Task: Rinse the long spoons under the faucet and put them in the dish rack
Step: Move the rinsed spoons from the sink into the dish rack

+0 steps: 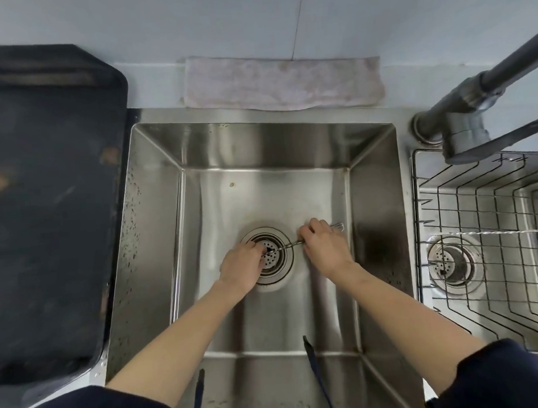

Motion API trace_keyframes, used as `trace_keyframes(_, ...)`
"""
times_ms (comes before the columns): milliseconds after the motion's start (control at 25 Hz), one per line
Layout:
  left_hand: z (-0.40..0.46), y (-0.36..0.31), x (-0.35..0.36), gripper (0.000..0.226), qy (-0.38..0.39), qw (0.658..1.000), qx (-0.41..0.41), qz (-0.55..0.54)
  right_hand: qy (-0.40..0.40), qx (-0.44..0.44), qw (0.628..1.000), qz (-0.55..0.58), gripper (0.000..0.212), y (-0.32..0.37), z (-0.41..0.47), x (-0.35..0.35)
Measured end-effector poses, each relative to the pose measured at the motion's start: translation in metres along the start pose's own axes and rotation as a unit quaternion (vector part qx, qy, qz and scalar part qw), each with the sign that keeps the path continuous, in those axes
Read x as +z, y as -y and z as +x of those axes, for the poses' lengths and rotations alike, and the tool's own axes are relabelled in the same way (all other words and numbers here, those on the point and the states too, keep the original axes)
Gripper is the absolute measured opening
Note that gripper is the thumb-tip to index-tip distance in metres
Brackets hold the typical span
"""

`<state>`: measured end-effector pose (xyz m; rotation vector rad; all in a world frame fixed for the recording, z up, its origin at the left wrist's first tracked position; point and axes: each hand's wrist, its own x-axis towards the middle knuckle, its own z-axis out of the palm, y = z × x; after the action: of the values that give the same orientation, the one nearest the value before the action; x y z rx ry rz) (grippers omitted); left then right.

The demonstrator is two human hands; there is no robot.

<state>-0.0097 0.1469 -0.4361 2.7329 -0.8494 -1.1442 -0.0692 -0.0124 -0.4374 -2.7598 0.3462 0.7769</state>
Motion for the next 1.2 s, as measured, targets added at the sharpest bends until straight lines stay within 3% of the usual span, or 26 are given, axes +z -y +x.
trace_keyframes(280,-0.003,0.000,-0.005,0.031,-0.013,1.000,-0.010,-0.014,-0.033,-0.008,0.999,-0.008,0.026,0.001,-0.003,0.003)
trace_keyframes(520,-0.021,0.001,-0.026,0.032,-0.068,0.998,0.005,-0.009,-0.072,-0.029,0.996,-0.037,0.024,0.010,-0.017,-0.017)
trace_keyframes(680,-0.040,-0.002,-0.043,0.030,-0.097,0.995,0.008,-0.007,-0.139,-0.018,0.988,-0.061,0.025,0.015,-0.035,-0.039)
trace_keyframes(800,-0.059,-0.007,-0.058,0.030,-0.128,0.992,0.021,0.002,-0.124,-0.031,0.991,-0.037,0.025,0.017,-0.054,-0.052)
trace_keyframes(1200,-0.119,-0.035,-0.096,0.026,-0.224,0.972,0.070,0.016,-0.267,-0.023,0.962,-0.044,0.016,0.017,-0.113,-0.097)
